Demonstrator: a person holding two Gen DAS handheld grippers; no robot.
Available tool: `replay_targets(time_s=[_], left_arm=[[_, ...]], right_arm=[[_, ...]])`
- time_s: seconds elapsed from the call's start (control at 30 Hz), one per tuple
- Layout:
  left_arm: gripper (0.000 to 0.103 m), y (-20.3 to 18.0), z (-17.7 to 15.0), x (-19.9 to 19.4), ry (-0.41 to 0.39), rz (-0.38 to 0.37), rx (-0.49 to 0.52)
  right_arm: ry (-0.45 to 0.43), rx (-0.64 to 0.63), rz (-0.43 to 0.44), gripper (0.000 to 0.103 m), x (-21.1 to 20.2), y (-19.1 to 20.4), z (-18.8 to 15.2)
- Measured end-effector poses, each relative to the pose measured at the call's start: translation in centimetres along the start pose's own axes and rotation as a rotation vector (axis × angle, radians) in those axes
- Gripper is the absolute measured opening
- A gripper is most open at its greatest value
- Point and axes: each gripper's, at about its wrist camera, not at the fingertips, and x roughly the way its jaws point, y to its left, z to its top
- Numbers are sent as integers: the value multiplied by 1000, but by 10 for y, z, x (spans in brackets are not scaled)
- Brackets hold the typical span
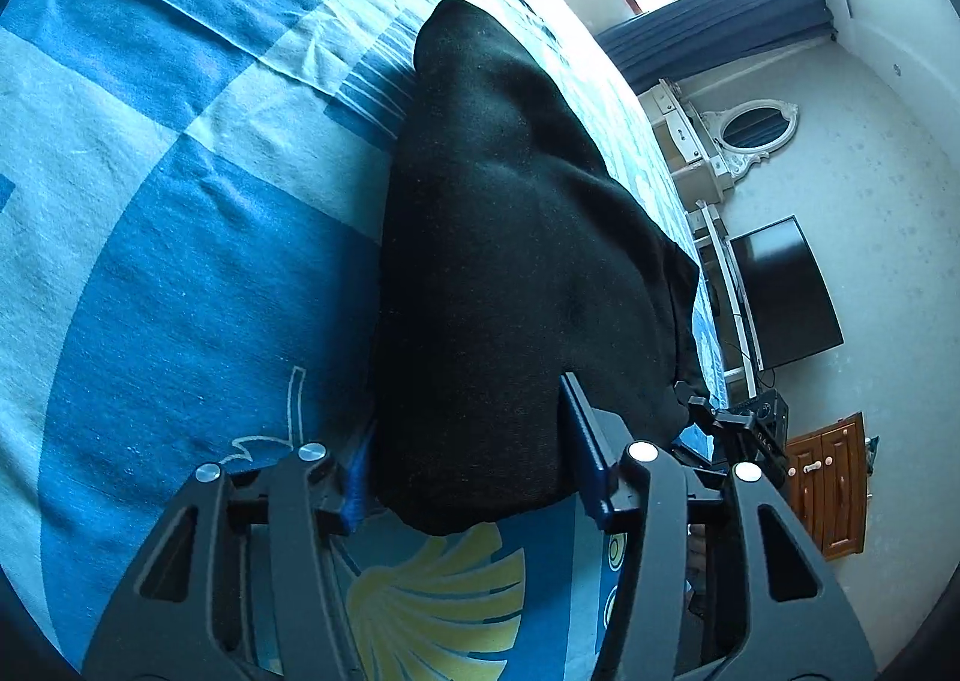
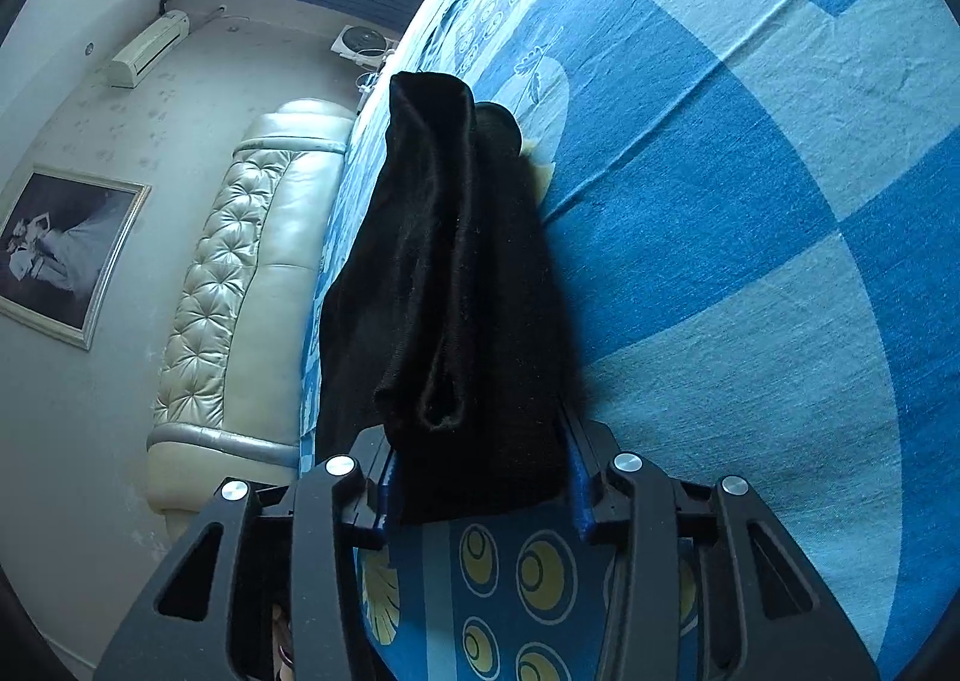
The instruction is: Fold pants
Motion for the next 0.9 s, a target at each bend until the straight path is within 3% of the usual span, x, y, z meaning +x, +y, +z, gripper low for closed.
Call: replay_targets(time_s=[0.1, 0.2, 0.9], left_arm=[[38, -7, 0, -3, -10, 25, 27], [36, -11, 1, -6, -5, 37, 33], [35, -13, -49, -45, 46, 55, 66]], right_arm=[[-4, 0, 9, 40, -4, 2, -2], [-10, 4, 28, 38, -10, 1, -6], [23, 15, 66, 38, -51, -7, -71]])
